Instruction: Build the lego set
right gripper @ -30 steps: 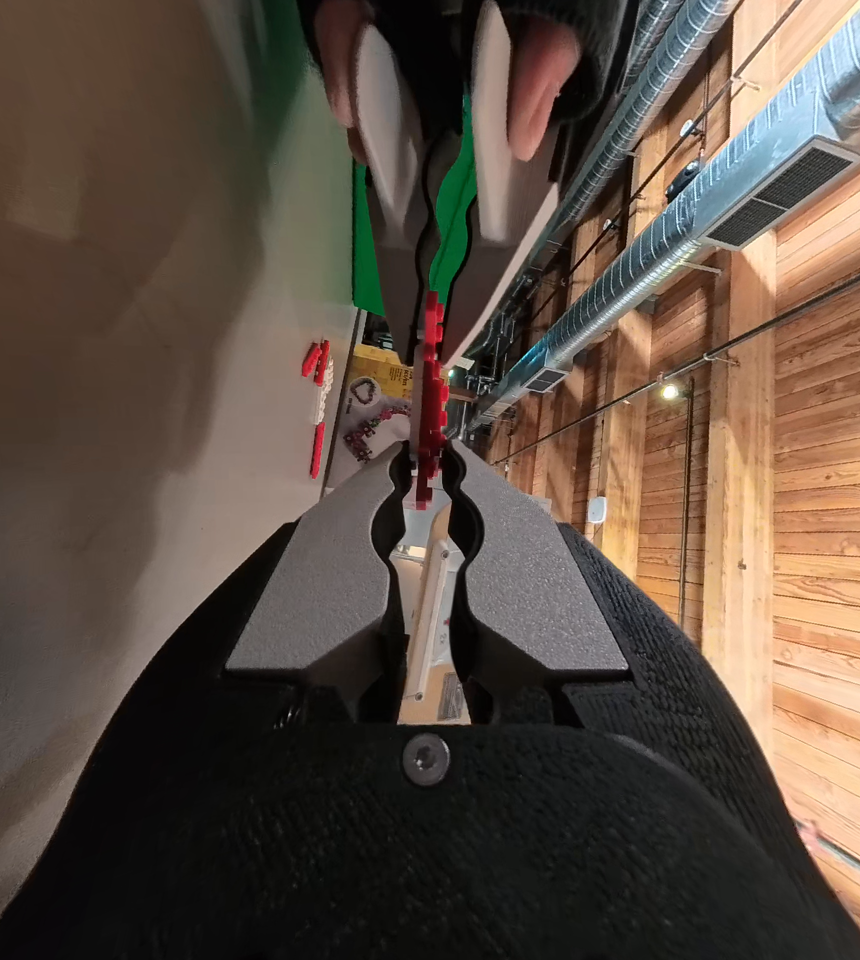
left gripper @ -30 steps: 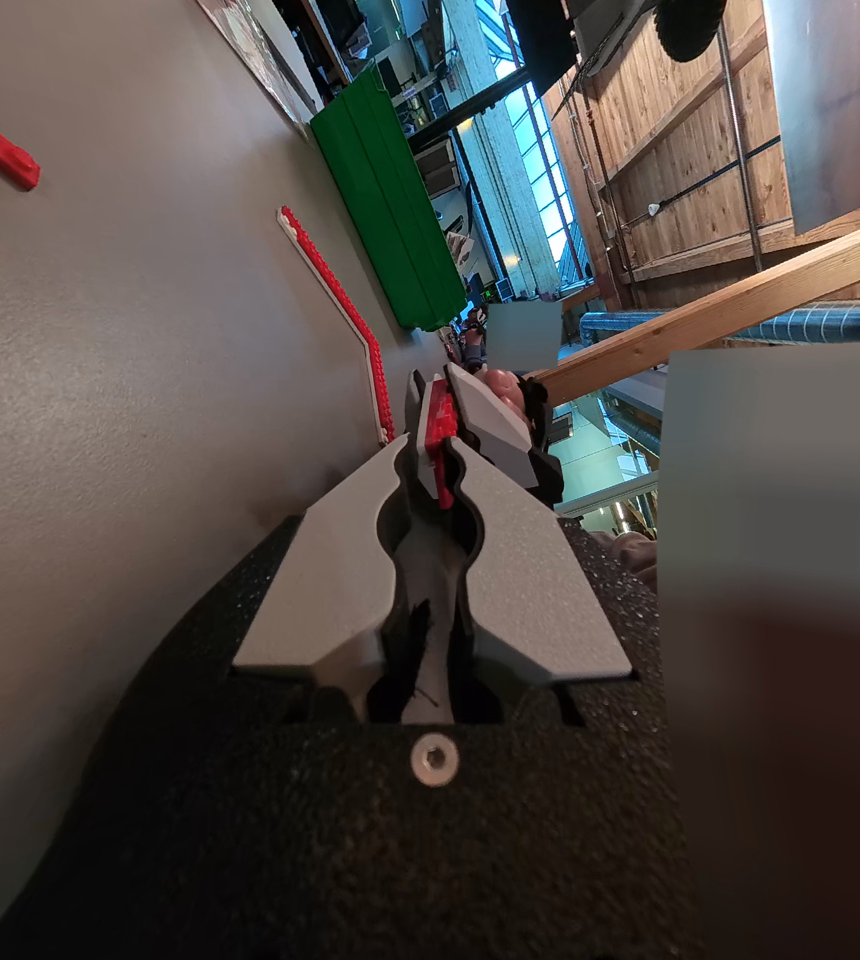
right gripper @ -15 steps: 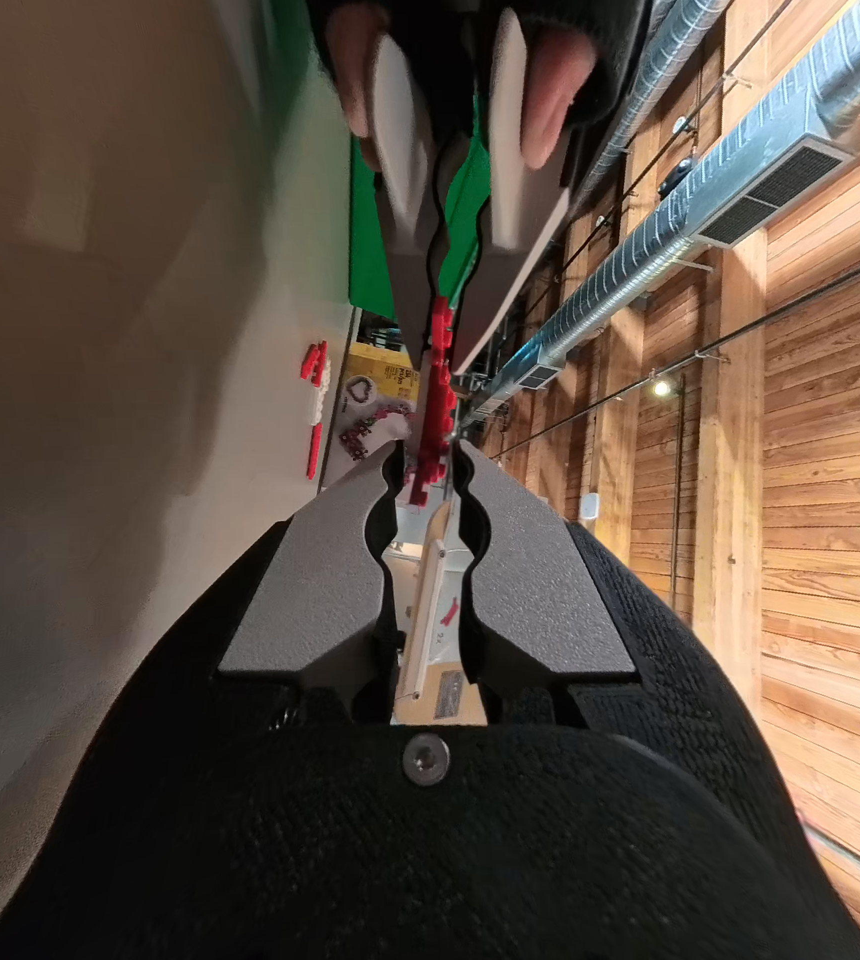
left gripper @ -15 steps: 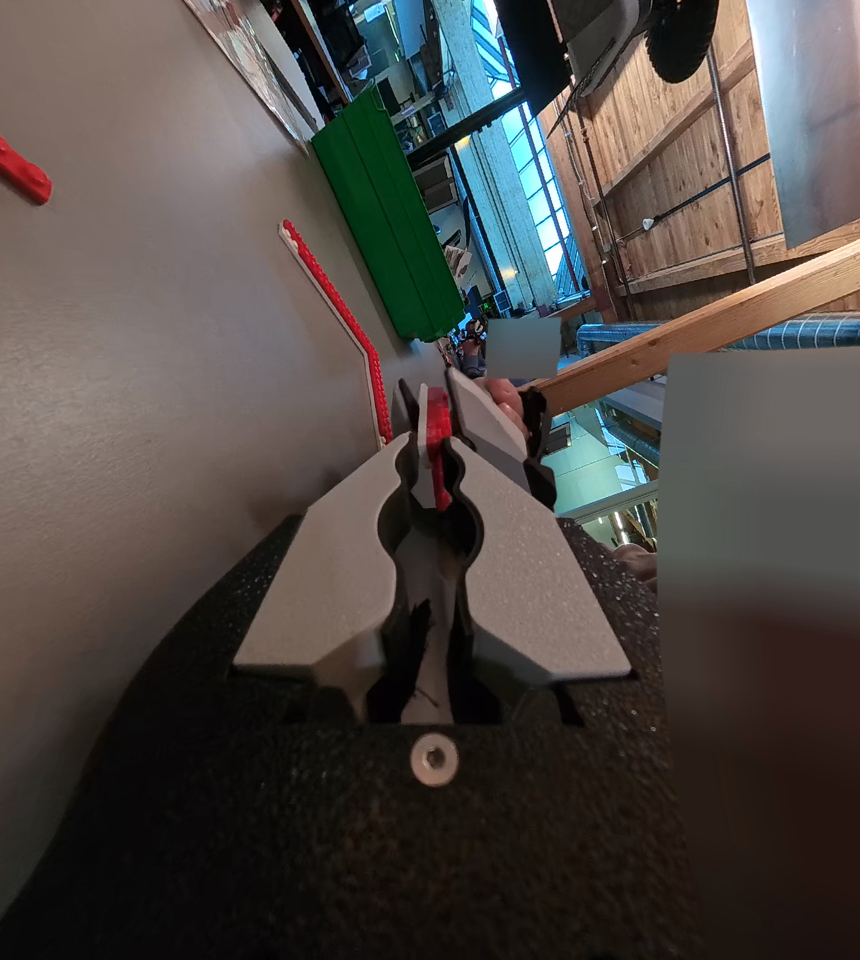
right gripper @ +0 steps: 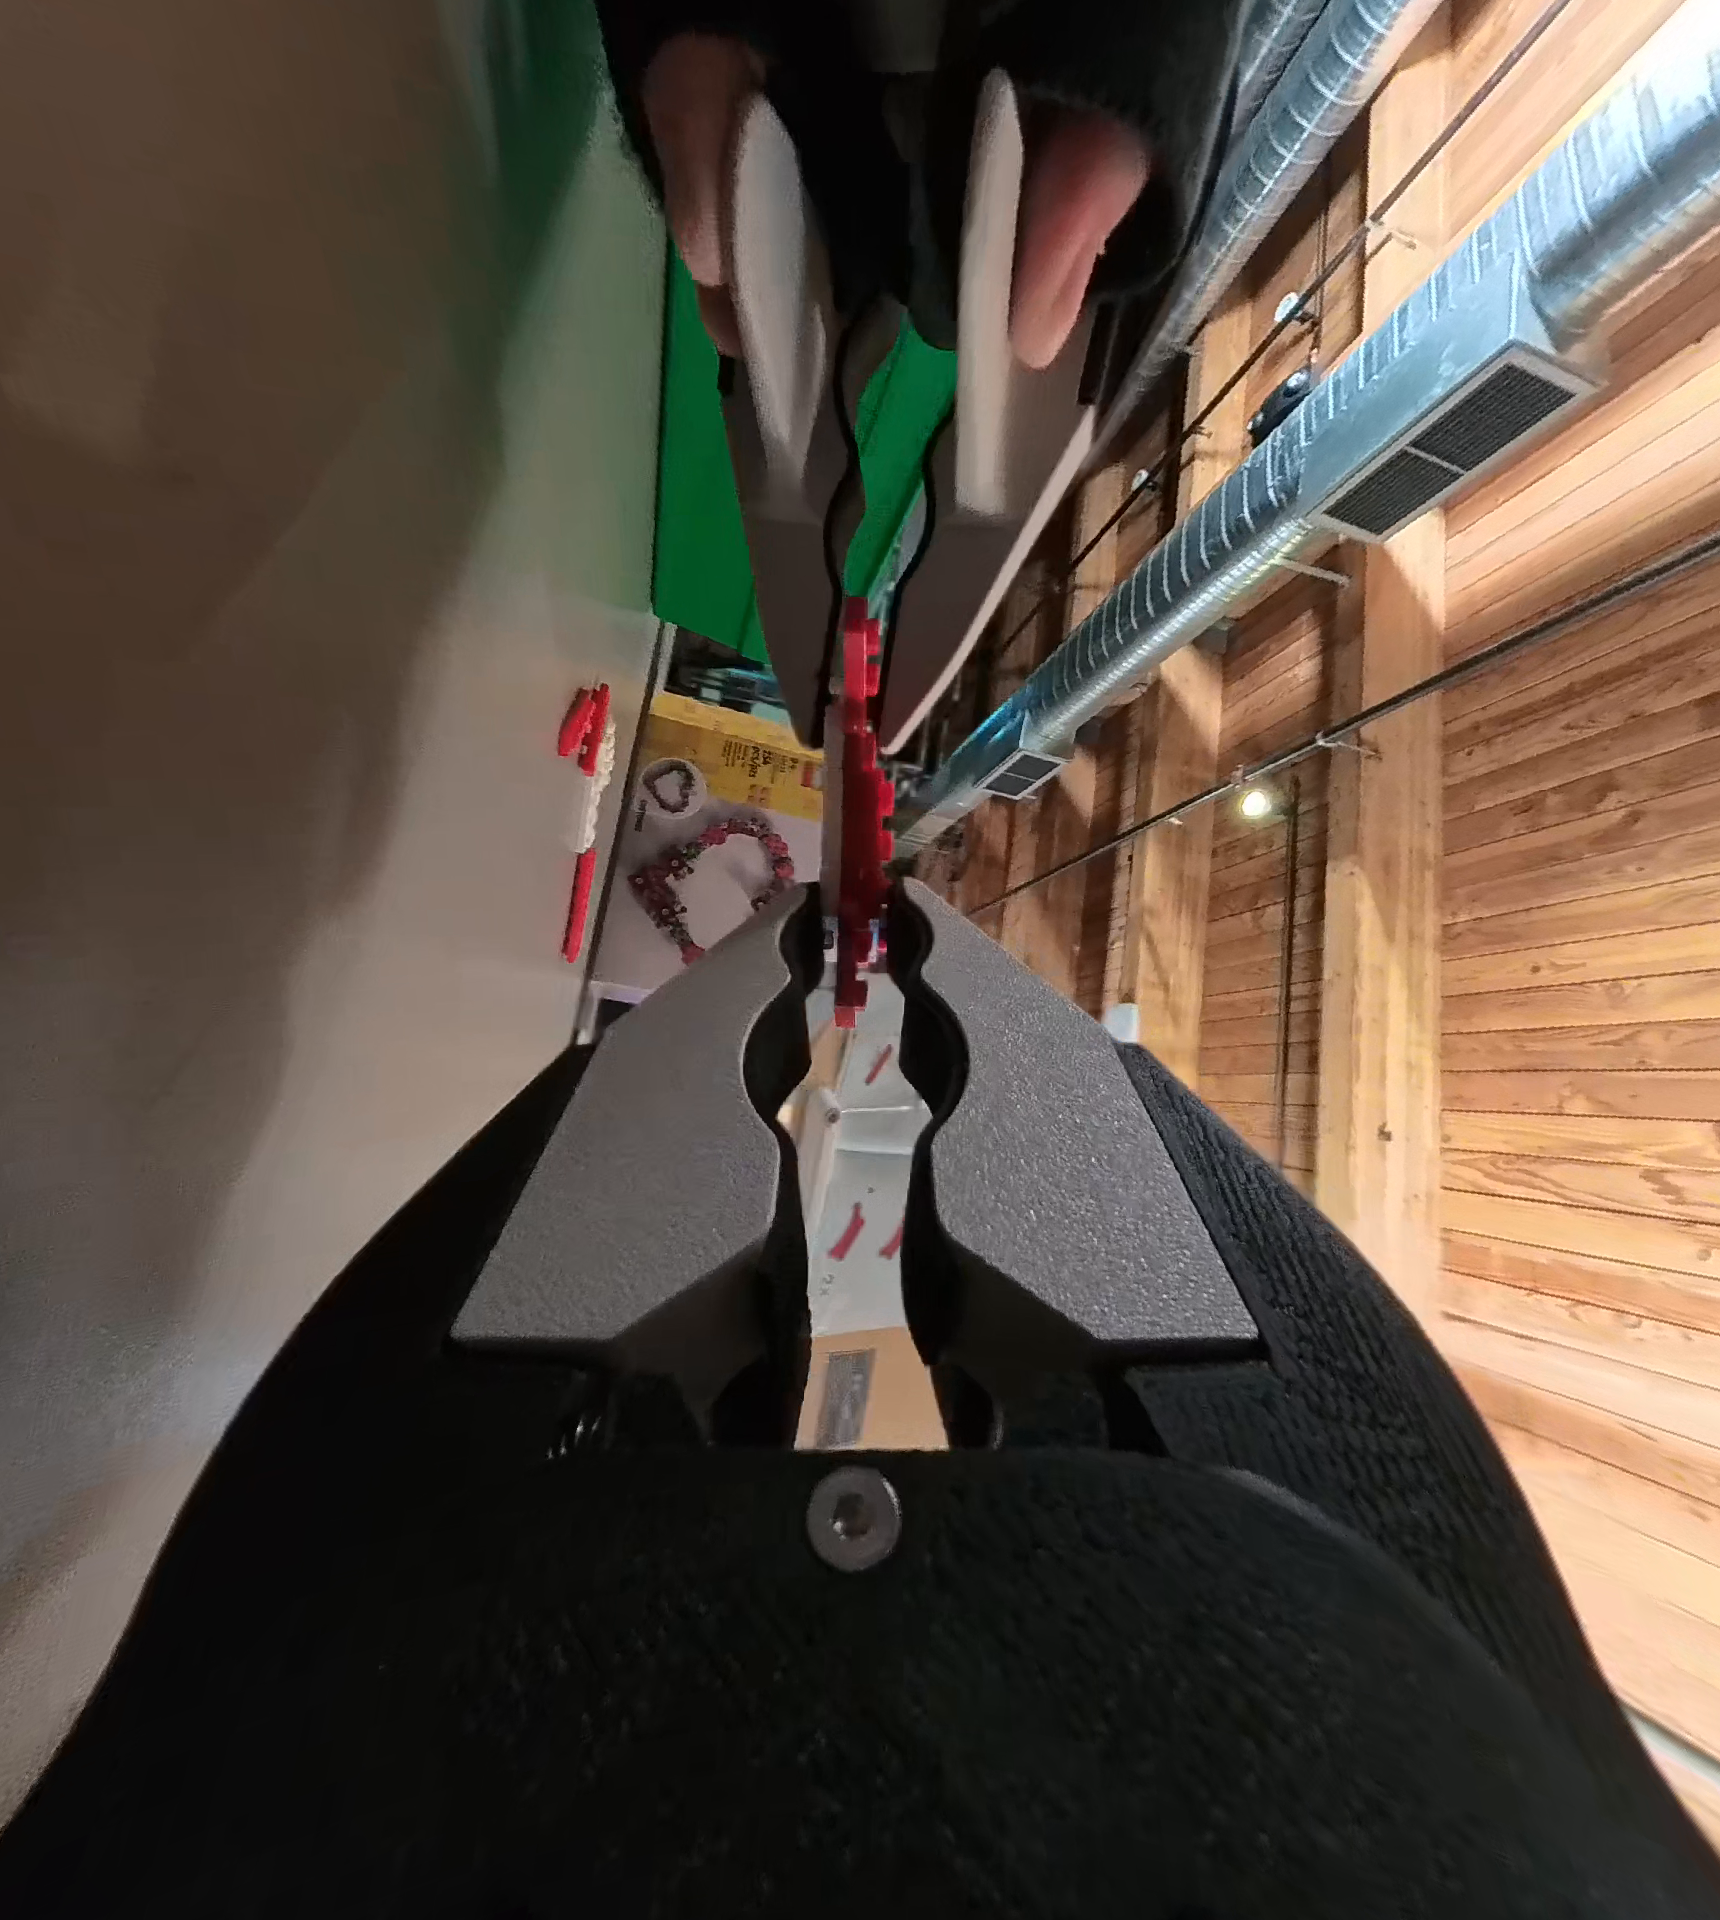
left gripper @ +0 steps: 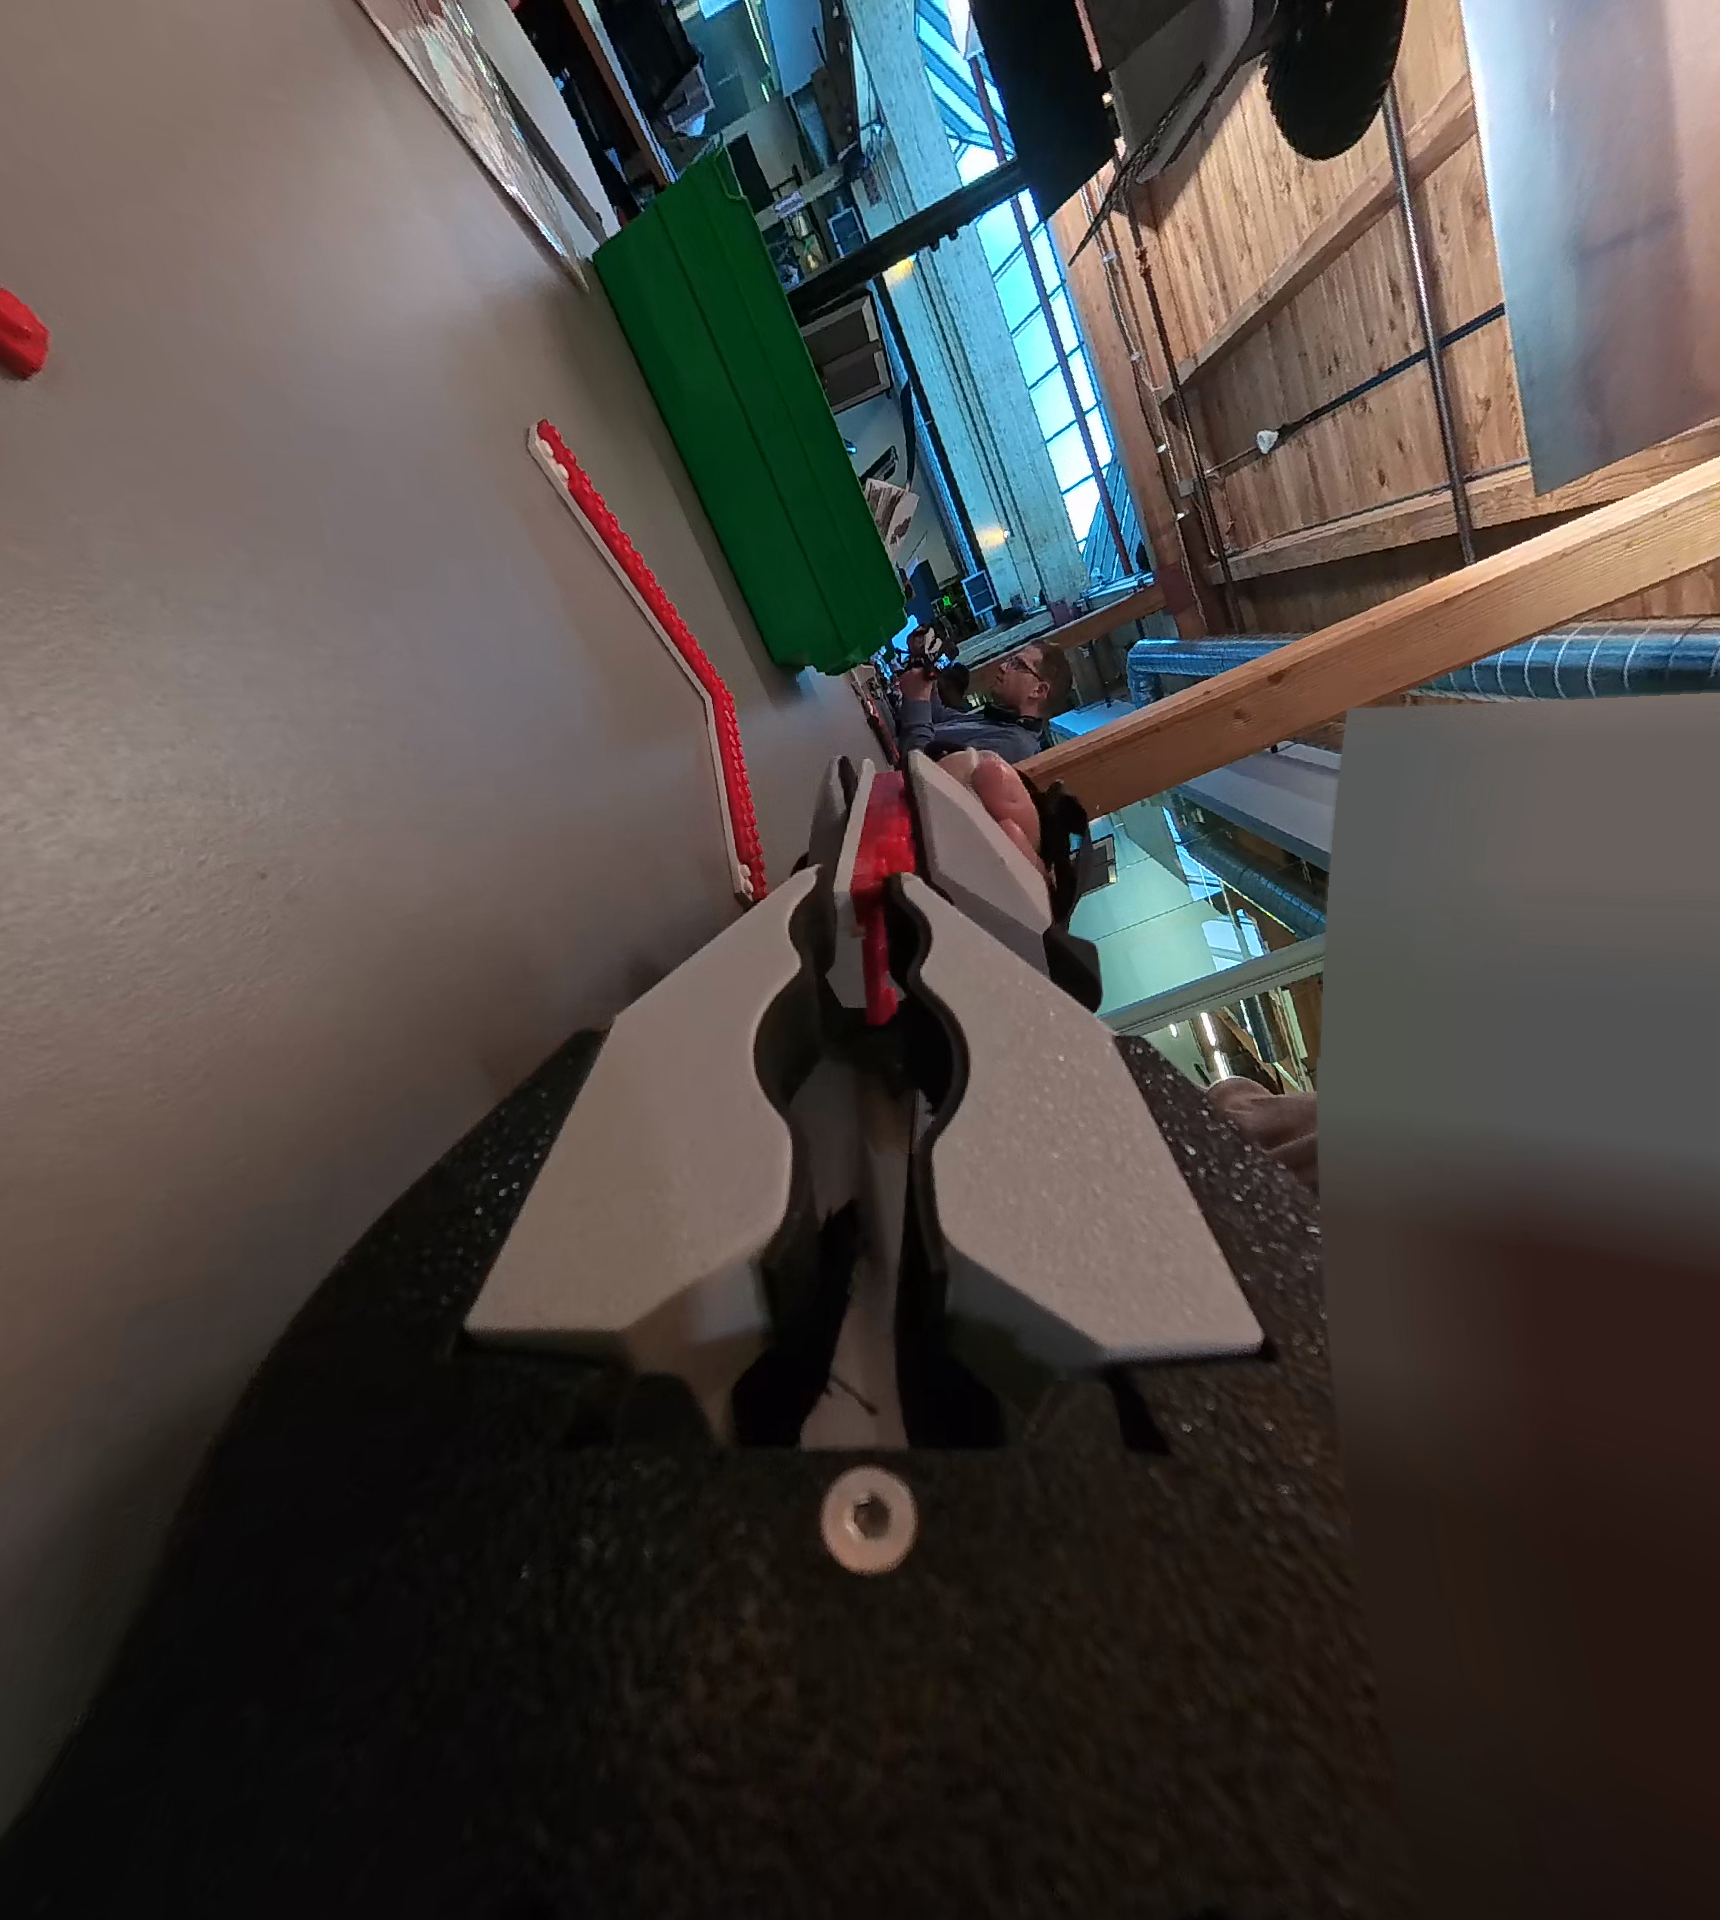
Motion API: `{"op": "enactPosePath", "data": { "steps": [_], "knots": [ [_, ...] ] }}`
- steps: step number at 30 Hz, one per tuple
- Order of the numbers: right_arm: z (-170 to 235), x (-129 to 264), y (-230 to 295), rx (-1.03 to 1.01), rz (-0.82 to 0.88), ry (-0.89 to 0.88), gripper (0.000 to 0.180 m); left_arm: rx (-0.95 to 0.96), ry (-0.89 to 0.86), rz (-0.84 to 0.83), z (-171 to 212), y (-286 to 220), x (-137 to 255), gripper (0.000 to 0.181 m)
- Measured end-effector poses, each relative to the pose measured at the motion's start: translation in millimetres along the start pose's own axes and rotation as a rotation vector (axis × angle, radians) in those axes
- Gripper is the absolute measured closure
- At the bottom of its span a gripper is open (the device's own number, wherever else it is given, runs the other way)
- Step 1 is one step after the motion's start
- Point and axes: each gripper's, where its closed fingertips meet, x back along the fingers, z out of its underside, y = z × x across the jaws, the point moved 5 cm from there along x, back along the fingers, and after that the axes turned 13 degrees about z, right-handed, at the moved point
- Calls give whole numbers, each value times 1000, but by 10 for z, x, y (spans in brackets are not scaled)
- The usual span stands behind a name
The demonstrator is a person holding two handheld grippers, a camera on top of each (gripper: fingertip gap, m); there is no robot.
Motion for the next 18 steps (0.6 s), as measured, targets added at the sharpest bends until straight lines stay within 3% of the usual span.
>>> {"op": "enactPosePath", "data": {
  "steps": [8,13,18],
  "knots": [
    [1,-18,13,-76,-25,21,171,-3,-15,0,-14,-1,7,174],
    [34,-26,-26,-73,27,31,152,-4,-14,-8,-13,5,8,175],
    [21,-4,6,-41,19,16,165,-5,-12,-3,-11,0,8,174]
  ]
}}
